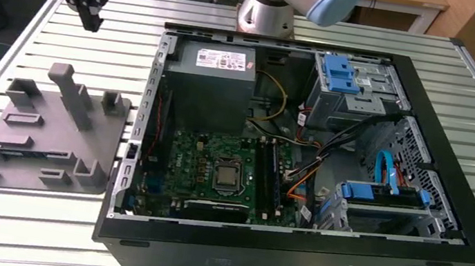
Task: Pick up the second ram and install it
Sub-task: 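Reach for the second ram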
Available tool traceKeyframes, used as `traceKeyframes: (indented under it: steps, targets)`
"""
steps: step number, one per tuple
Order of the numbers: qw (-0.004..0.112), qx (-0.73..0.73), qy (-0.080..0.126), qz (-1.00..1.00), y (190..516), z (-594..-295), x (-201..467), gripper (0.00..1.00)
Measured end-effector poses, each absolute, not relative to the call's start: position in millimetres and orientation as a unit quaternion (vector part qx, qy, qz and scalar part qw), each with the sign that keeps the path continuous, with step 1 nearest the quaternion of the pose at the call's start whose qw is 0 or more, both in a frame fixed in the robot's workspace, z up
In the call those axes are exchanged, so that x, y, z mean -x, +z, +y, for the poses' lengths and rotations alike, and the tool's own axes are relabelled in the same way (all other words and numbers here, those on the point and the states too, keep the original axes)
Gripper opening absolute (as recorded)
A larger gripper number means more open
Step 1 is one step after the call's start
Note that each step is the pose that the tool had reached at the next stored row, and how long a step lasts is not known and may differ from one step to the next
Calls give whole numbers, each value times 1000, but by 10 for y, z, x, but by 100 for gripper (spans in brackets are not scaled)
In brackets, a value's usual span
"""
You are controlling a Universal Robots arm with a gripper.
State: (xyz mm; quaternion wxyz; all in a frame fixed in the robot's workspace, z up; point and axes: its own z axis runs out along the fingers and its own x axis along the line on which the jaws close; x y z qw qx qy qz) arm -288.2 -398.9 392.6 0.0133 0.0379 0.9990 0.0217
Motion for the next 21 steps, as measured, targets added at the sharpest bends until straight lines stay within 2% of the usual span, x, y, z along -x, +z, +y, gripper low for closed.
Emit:
traceKeyframes:
  steps: [21]
  targets:
    - [13, -38, 22, 999, 3923, -3990, 3314, 10]
